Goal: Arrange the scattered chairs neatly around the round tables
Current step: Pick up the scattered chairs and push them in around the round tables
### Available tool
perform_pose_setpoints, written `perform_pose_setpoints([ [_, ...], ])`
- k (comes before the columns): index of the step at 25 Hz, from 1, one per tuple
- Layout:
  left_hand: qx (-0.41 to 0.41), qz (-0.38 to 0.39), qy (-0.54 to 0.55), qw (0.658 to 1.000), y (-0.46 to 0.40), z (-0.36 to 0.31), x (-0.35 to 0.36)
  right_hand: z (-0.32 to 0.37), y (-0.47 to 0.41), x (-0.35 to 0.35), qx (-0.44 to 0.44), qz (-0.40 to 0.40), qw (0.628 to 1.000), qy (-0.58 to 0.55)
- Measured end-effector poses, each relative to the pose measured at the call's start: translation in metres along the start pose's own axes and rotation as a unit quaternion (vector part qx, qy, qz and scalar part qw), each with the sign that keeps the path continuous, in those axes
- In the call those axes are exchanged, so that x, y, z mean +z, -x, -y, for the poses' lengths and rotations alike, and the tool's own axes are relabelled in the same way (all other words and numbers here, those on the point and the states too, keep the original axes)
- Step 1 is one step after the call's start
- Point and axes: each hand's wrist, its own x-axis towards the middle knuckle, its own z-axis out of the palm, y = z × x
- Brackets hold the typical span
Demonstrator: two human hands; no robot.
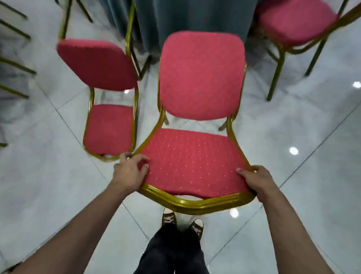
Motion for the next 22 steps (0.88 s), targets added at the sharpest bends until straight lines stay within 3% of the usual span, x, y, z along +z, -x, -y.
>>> perform_pose_setpoints([
  [6,0.129,-0.094,0.058,0.986,0.037,-0.089,-0.050,0.087,0.064,-0.031,-0.124,-0.121,0.983,-0.064],
  [8,0.154,-0.120,0.032,0.980,0.029,-0.107,-0.059,0.113,0.074,-0.026,-0.186,-0.175,0.966,0.045],
  [10,0.170,-0.135,0.000,0.976,0.012,-0.121,-0.074,0.134,0.077,-0.020,-0.273,-0.209,0.926,0.155],
  [16,0.200,-0.129,0.010,0.971,-0.061,-0.169,-0.123,0.197,0.067,-0.011,-0.377,-0.195,0.886,0.186],
  [22,0.224,-0.125,-0.050,0.965,-0.123,-0.198,-0.158,0.295,0.019,-0.019,-0.317,-0.152,0.907,0.231],
])
